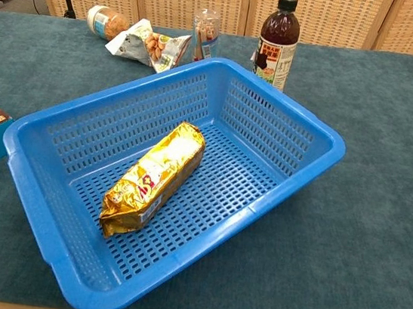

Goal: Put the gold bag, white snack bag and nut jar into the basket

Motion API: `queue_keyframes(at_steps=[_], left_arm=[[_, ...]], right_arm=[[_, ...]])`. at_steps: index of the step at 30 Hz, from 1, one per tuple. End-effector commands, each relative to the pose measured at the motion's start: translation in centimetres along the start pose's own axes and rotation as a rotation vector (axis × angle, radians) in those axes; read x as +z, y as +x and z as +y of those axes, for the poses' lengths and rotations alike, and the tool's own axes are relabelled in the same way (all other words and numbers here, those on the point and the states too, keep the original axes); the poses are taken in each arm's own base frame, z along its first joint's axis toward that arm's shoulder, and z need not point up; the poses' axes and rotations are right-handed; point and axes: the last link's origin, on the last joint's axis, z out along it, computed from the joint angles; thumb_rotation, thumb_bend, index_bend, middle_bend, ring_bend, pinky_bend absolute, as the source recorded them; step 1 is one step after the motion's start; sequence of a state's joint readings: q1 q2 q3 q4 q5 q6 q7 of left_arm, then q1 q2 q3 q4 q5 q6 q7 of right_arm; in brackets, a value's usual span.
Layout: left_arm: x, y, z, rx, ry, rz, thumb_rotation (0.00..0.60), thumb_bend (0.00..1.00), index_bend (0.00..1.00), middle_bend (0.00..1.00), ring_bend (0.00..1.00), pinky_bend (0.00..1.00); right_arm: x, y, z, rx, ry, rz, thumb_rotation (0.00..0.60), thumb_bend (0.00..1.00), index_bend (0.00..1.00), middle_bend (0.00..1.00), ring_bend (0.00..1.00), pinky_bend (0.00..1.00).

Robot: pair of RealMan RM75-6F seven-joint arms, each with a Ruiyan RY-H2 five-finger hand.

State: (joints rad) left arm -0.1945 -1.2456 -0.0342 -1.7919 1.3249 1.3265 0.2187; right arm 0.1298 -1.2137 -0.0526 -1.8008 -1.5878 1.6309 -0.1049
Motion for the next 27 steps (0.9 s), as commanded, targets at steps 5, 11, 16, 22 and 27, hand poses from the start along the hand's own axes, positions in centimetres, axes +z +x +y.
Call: queue_keyframes(at_steps=[5, 11, 16, 22, 27], left_arm=[[0.3, -0.1, -0.4, -0.009, 0.01, -0.005, 0.6, 0.11, 0.25, 0.0, 0.05, 0.09], [0.8, -0.2, -0.9, -0.015, 0.027, -0.006, 0.6, 0.11, 0.25, 0.0, 0.05, 0.09], [1.0, 0.1, -1.5, -0.023, 0.041, 0.005, 0.6, 0.11, 0.25, 0.0, 0.05, 0.09], [1.2, -0.4, -1.3, -0.026, 0.028, 0.004, 0.6, 0.11, 0.25, 0.0, 0.05, 0.09], [2.4, -0.9, -1.3, 0.003, 0.042, -0.009, 0.6, 0.11, 0.25, 0.0, 0.05, 0.09]], right_arm=[[3.4, -0.8, -0.2, 0.02, 0.016, -0.028, 0.6, 0.15, 0.09, 0.0, 0.0, 0.28], [6.8, -2.0, -0.5, -0.021, 0.032, -0.058, 0.6, 0.16, 0.09, 0.0, 0.0, 0.28], [4.9, -2.3, -0.3, 0.0, 0.009, -0.037, 0.6, 0.16, 0.09, 0.0, 0.0, 0.28], [2.5, -2.2, 1.4, -0.014, -0.026, -0.023, 0.6, 0.16, 0.09, 0.0, 0.0, 0.28], [2.8, -1.8, 2.3, -0.012, -0.04, -0.015, 0.6, 0.16, 0.09, 0.0, 0.0, 0.28]])
